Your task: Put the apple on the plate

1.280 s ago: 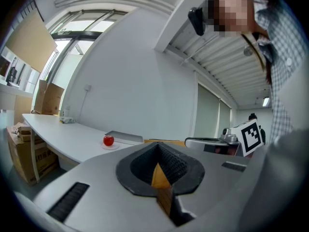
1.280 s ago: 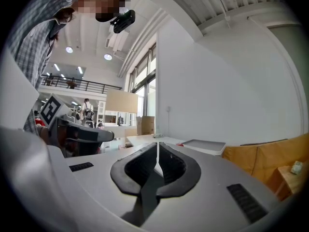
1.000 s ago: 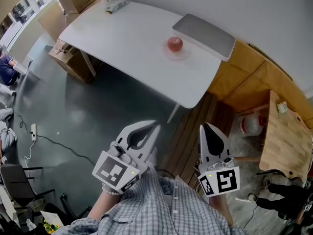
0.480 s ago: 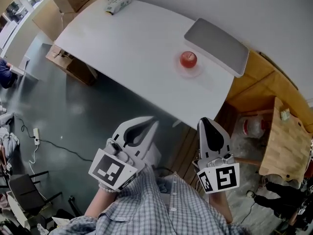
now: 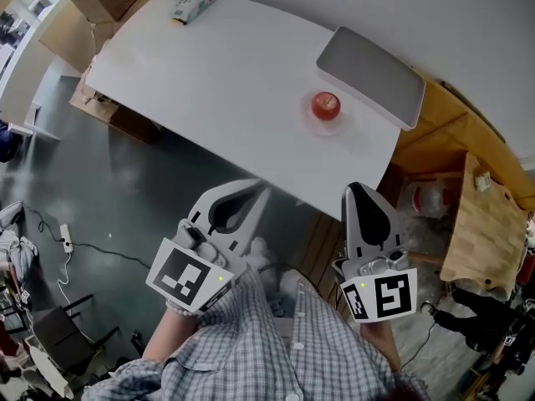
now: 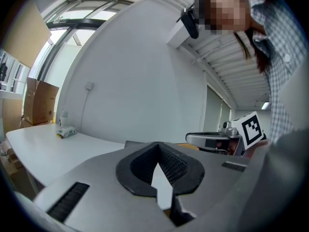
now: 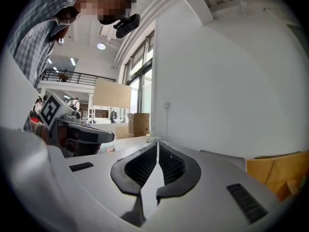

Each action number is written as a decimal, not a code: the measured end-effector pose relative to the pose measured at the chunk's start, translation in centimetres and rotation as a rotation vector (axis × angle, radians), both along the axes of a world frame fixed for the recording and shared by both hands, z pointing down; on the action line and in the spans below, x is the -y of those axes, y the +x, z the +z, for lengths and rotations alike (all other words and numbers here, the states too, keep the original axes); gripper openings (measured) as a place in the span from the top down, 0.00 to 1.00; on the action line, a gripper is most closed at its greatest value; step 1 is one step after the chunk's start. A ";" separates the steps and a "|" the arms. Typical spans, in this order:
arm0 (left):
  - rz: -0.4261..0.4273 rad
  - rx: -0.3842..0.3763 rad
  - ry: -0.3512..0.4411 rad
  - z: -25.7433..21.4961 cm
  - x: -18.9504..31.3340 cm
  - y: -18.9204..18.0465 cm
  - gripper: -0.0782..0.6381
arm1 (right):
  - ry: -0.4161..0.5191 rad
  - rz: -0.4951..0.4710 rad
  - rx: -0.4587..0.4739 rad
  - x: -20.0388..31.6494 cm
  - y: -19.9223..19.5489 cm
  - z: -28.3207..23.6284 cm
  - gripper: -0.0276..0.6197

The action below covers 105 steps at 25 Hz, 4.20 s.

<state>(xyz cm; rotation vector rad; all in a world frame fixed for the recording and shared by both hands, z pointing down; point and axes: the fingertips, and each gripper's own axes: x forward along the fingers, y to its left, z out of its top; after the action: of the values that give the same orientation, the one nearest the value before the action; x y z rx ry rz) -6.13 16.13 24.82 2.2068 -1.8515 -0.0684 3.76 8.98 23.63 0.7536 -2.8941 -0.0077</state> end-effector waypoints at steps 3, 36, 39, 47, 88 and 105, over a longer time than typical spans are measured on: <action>0.006 -0.005 0.000 -0.3 0.0 -0.5 0.88 | 0.027 -0.003 -0.028 -1.0 -0.4 -0.4 0.91; 0.211 0.002 -0.055 0.3 16.1 2.0 0.88 | -0.094 0.249 -0.036 13.5 4.6 3.2 0.91; 0.249 -0.018 -0.078 1.2 17.4 0.8 0.88 | -0.097 0.291 -0.040 14.4 3.6 3.8 0.91; 0.439 0.046 -0.165 4.0 21.2 -1.1 0.88 | -0.118 0.437 -0.067 17.3 0.7 5.8 0.91; 0.463 -0.015 -0.725 26.4 25.2 -6.8 0.76 | -0.750 0.547 -0.274 18.5 -2.7 28.1 0.78; 0.363 -0.103 -0.774 27.9 25.4 -6.5 0.77 | -0.818 0.528 -0.204 18.9 -3.0 28.6 0.79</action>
<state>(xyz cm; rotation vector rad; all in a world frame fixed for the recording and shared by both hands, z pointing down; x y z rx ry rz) -12.64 -9.30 52.73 1.8699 -1.1131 0.5030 0.72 -9.90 52.21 1.1789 -2.1083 1.0043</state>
